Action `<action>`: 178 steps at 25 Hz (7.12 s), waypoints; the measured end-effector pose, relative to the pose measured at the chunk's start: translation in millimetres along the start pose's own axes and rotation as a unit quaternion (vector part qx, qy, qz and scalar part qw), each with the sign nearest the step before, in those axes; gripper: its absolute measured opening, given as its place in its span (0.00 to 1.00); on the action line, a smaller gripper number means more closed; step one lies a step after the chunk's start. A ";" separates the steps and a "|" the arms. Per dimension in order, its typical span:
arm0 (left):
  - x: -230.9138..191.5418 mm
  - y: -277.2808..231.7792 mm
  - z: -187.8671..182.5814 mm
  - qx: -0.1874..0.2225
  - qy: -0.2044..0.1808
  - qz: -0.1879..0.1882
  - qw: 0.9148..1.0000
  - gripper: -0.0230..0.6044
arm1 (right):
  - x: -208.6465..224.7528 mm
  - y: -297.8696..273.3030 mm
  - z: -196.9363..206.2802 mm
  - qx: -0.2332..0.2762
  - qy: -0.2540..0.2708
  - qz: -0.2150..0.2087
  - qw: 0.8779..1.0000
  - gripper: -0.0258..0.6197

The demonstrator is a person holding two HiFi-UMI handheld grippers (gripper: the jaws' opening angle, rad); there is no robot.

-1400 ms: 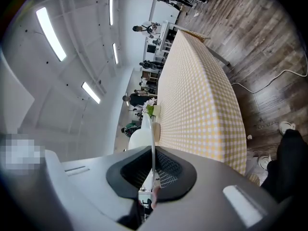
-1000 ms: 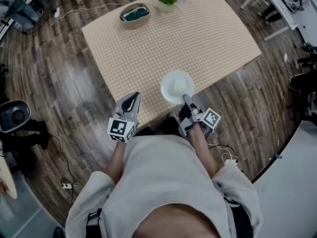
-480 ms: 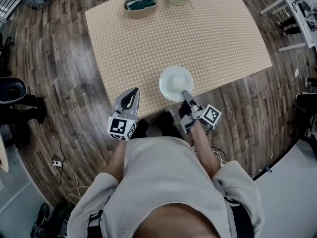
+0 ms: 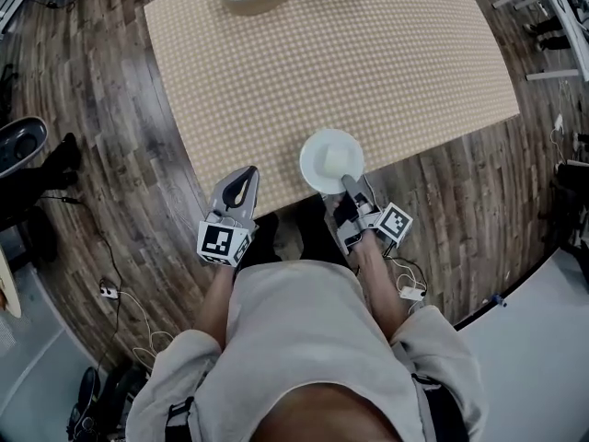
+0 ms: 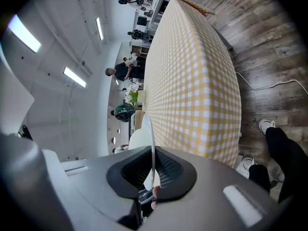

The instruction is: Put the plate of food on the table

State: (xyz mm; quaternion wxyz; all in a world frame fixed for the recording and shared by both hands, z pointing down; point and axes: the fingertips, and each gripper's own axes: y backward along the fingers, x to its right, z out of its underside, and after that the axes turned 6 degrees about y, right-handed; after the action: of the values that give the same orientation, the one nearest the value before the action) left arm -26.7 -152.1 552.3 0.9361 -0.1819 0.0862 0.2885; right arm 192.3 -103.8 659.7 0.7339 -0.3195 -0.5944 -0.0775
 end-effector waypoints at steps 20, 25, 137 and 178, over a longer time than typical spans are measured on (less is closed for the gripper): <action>-25.1 9.8 18.3 -0.016 0.017 -0.024 0.999 0.05 | 7.2 -82.3 -31.6 -0.009 0.022 0.003 1.000 0.06; -32.4 17.6 21.3 -0.016 0.022 -0.032 0.999 0.05 | -8.1 -120.5 -45.9 -0.004 0.017 -0.005 1.000 0.05; -35.0 24.7 -6.2 0.005 0.030 0.026 0.999 0.05 | -66.1 -120.0 6.6 -0.129 0.655 0.085 0.739 0.04; 145.5 158.0 6.0 0.044 -0.063 0.121 0.990 0.05 | -116.1 139.1 155.4 0.054 0.668 0.056 0.740 0.04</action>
State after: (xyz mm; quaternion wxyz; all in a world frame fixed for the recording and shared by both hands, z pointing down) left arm 2.5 45.5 473.1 0.9050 -0.1104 0.0606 0.4063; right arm 100.5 61.6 514.1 0.9619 -0.1778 0.0639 -0.1975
